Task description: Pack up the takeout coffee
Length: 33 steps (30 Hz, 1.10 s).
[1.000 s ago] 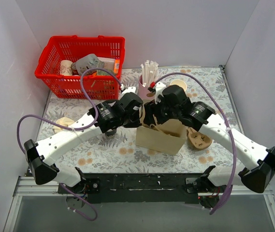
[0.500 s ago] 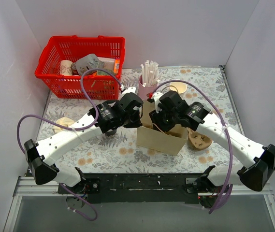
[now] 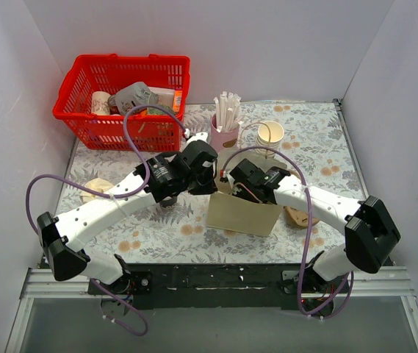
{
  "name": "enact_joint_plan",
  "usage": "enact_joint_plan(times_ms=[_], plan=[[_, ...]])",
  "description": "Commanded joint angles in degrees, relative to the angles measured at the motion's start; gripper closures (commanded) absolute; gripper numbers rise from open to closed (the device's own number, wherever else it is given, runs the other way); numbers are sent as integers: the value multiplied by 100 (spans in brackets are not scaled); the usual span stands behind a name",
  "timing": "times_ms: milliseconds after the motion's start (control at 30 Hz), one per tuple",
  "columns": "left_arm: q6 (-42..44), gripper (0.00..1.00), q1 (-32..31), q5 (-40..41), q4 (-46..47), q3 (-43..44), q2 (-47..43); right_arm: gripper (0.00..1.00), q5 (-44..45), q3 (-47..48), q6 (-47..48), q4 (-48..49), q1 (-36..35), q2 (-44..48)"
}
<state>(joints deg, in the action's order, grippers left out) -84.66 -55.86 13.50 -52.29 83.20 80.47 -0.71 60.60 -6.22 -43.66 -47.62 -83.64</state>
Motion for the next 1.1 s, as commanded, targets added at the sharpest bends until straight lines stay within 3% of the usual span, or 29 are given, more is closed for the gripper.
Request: enact_joint_plan(times_ms=[0,233,367,633,800,1067], plan=[[20,100,-4,101,158,162,-101,60,-175,-119,-134,77,24,84],[-6,100,-4,179,149,39,-127,59,-175,1093,-64,-46,24,470],[-42,100,4,215,175,-145,-189,49,44,1612,-64,435,16,935],[46,100,-4,83,676,-585,-514,29,660,1324,-274,2060,24,2087],[143,100,-4,144,949,-735,-786,6,783,945,-424,2766,24,3010],[-348,100,-4,355,387,-419,-734,4,1547,1383,-556,2091,24,3433]])
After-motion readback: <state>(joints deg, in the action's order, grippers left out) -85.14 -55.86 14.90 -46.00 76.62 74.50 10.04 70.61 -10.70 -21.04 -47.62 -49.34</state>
